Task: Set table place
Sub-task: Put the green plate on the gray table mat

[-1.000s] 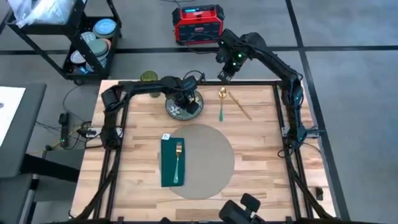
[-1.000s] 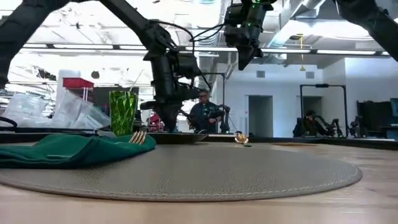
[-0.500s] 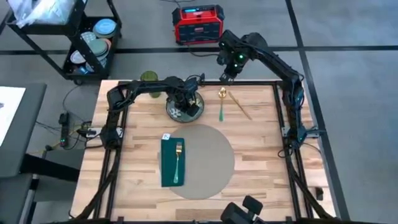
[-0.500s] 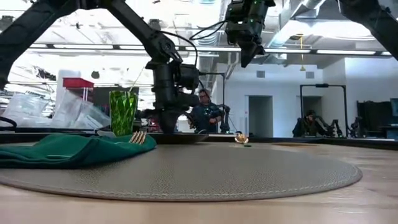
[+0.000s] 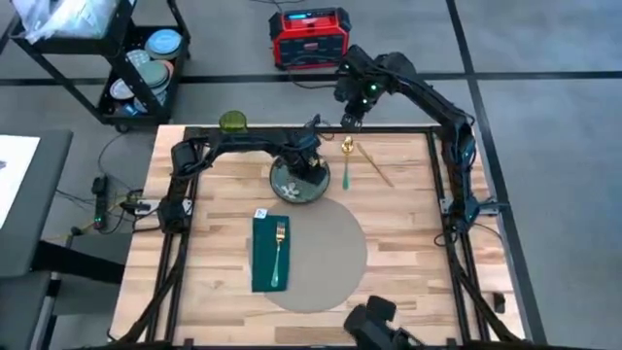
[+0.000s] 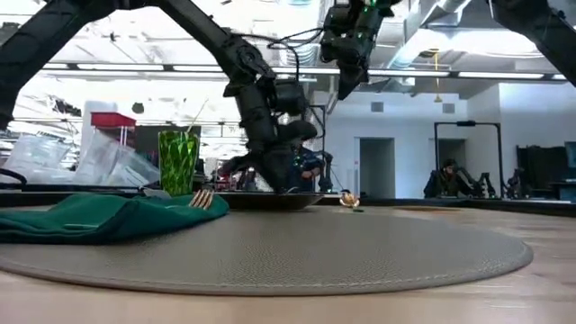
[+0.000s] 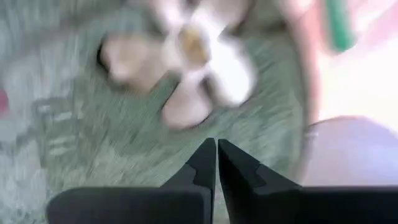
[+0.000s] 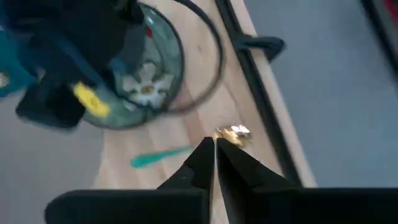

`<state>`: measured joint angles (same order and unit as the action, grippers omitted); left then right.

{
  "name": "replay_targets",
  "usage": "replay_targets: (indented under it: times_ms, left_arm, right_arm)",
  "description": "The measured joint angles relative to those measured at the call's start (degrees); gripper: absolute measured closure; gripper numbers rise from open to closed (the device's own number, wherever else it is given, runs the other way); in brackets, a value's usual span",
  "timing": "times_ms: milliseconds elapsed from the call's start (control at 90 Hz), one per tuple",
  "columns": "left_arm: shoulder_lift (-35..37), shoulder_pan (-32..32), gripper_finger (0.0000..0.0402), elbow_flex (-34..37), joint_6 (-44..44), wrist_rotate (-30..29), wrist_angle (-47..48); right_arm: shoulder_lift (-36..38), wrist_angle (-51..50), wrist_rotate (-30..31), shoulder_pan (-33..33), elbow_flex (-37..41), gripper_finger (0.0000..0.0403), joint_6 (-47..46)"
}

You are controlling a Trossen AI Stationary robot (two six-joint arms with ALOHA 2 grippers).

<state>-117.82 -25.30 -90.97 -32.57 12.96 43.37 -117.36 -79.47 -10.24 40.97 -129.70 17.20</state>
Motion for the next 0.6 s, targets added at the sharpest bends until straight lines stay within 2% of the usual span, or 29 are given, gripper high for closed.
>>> replay_targets:
  times_ms: [122, 267, 322, 378, 433, 600]
  left_arm:
    - [3.2, 0.4, 0.0402, -4.8, 3.1, -2.5, 3.8]
    - [10.2, 0.3, 0.0402, -5.2, 5.9, -14.2, 10.1]
    - [13.0, -0.6, 0.0402, -3.8, 6.4, -16.3, 11.5]
    - [15.2, -1.7, 0.0402, -2.1, 6.9, -16.3, 12.8]
    - [17.1, -3.4, 0.0399, 0.2, 6.5, -15.6, 13.9]
    - [22.6, -7.2, 0.0361, 11.1, 1.4, -8.0, 11.5]
  right_arm:
    - [0.0, 0.1, -7.8, 5.5, 7.4, 0.0358, -0.2]
    - [-0.1, 2.8, -15.7, 10.7, 18.6, 0.0317, -3.3]
    - [-0.1, 5.8, -20.2, 11.5, 23.1, 0.0302, -5.4]
    - [-0.1, 8.5, -22.6, 11.8, 26.6, 0.029, -7.0]
    - [-0.2, 12.7, -22.5, 11.1, 29.2, 0.028, -8.4]
    - [-0.2, 25.0, -20.9, 7.2, 32.9, 0.0269, -12.4]
